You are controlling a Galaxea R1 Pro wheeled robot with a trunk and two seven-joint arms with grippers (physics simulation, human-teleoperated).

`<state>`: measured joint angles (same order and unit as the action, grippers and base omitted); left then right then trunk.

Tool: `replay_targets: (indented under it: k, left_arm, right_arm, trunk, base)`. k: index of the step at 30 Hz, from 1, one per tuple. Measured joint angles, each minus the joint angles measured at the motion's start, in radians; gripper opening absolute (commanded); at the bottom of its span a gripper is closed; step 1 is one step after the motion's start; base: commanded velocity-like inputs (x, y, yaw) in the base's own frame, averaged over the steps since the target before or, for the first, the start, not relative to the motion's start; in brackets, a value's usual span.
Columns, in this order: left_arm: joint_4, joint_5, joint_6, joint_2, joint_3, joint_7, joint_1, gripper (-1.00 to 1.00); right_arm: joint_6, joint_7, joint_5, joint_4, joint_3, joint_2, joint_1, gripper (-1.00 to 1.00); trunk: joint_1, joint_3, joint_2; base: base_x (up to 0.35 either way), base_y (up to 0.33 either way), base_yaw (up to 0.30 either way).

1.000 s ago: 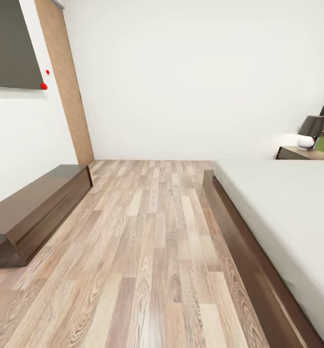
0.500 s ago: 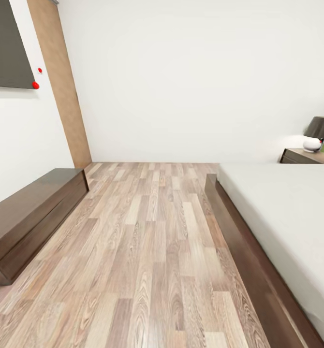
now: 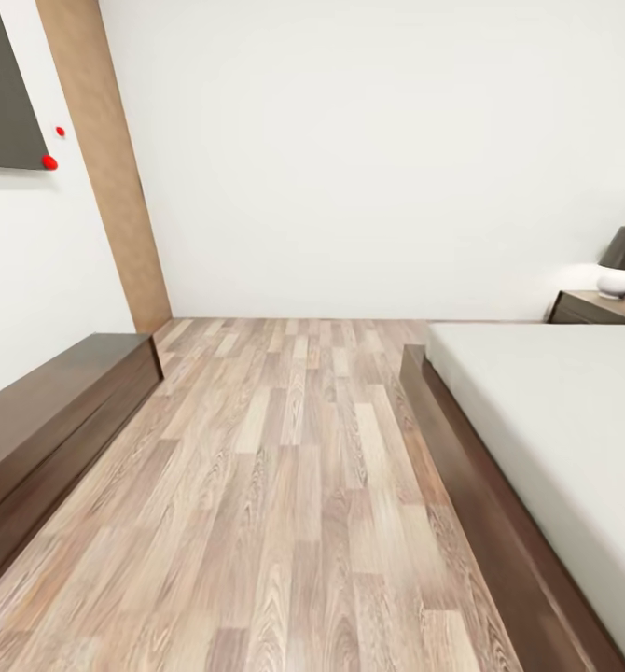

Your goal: In the bedroom, move the book from the bed onto either nightstand, and place the two sandals side by side next to the bed.

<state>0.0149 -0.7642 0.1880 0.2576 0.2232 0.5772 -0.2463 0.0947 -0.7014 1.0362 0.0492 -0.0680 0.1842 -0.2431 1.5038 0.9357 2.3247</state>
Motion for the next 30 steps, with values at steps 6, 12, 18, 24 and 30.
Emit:
replay_targets:
  k: [6,12,18,24,30]
  left_arm:
    - [0.000,0.001,0.000,0.000,0.000,0.001,0.000,1.00]
    - [0.000,0.001,-0.001,0.000,0.000,0.001,0.000,1.00]
    - [0.000,0.001,-0.001,0.001,0.000,0.002,0.000,1.00]
    - [0.000,0.001,-0.002,0.001,0.001,0.003,0.000,1.00]
    - [-0.001,0.001,-0.002,0.002,0.001,0.003,0.000,1.00]
  right_arm:
    - [0.000,0.000,0.000,0.000,0.000,0.000,0.000,1.00]
    - [0.001,0.001,0.000,0.000,0.000,0.000,0.000,1.00]
    - [0.001,0.001,0.000,0.000,0.000,0.000,-0.001,1.00]
    - [0.002,0.001,0.000,0.000,0.000,-0.003,0.000,1.00]
    - [0.002,0.002,0.000,0.001,0.003,-0.010,0.000,1.00]
  trunk:
    - [0.000,0.000,0.000]
    - [0.000,0.000,0.000]
    - [0.000,0.000,0.000]
    - [0.000,0.000,0.000]
    - [0.000,0.000,0.000]
  base:
    - [0.344,0.000,0.000]
    - [0.344,0.000,0.000]
    - [0.344,0.000,0.000]
    - [0.344,0.000,0.000]
    - [0.344,0.000,0.000]
